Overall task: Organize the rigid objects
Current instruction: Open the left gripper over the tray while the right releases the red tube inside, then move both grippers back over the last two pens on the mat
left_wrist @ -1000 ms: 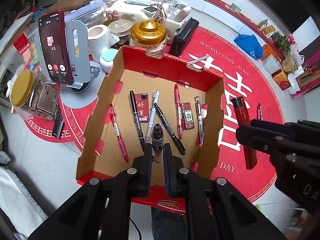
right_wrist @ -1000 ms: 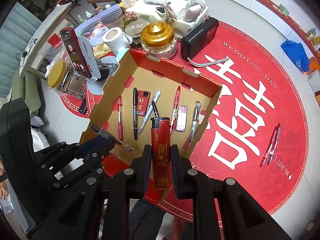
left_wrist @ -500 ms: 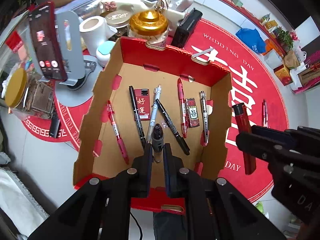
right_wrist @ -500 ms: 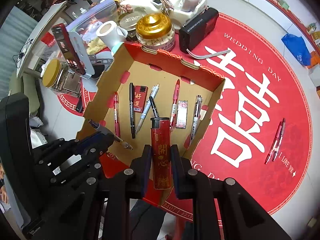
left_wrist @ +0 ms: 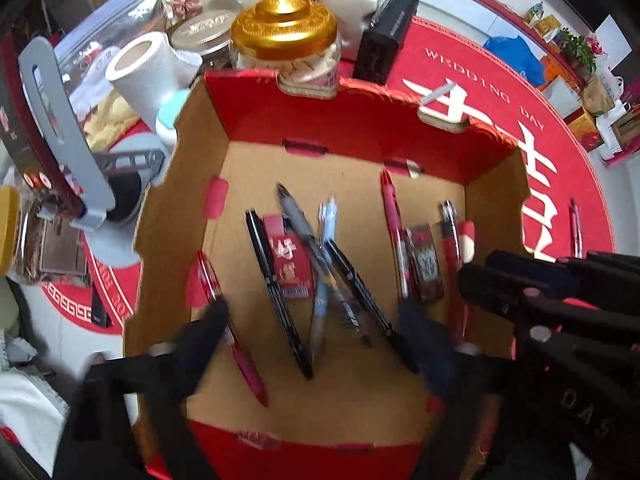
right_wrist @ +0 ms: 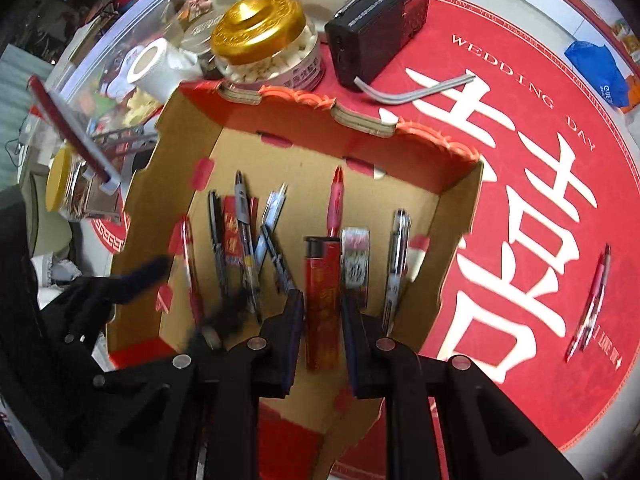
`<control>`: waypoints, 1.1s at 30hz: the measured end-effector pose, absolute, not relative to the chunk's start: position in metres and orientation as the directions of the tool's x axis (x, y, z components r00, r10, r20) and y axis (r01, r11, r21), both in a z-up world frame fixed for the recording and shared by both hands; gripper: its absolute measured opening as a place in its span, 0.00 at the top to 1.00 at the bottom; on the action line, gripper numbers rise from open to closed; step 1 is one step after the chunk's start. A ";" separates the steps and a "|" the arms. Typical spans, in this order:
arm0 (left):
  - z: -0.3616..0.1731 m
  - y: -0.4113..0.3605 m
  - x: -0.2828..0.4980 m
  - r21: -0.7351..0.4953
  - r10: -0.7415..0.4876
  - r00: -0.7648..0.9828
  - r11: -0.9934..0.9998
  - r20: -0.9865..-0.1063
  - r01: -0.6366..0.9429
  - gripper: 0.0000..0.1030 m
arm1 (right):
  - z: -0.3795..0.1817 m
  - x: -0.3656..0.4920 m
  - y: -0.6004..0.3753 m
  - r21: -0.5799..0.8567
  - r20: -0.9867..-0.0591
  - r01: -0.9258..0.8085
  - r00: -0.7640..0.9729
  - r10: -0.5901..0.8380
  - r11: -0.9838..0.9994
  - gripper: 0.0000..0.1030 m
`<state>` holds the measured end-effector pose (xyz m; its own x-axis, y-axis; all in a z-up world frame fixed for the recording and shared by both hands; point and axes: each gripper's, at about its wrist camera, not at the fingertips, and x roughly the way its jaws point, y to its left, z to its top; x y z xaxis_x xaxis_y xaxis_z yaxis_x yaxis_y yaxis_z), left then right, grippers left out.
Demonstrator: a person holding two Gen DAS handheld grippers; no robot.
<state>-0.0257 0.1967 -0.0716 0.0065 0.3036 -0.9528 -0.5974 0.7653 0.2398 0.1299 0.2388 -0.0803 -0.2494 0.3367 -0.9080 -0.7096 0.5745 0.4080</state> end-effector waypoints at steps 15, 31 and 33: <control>-0.051 0.126 0.015 0.148 0.246 0.109 0.823 -0.963 -0.548 0.00 | -0.082 0.185 0.069 0.366 -0.922 -0.410 -0.034 0.387 0.836 0.02; -0.180 -0.034 0.168 0.190 0.248 0.092 0.891 -0.964 -0.411 0.00 | -0.165 0.264 -0.139 0.302 -0.952 -0.015 -0.061 0.301 0.953 0.02; -0.198 -0.040 0.181 0.211 0.265 0.085 0.893 -0.961 -0.398 0.00 | -0.173 0.267 -0.147 0.318 -0.946 -0.044 -0.077 0.314 0.947 0.02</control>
<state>0.1807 -0.0402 -0.1980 0.0848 0.2650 -0.9605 -0.3985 0.8926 0.2111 0.2668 -0.1475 -0.1727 -0.0770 0.3142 -0.9462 -0.0439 0.9471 0.3180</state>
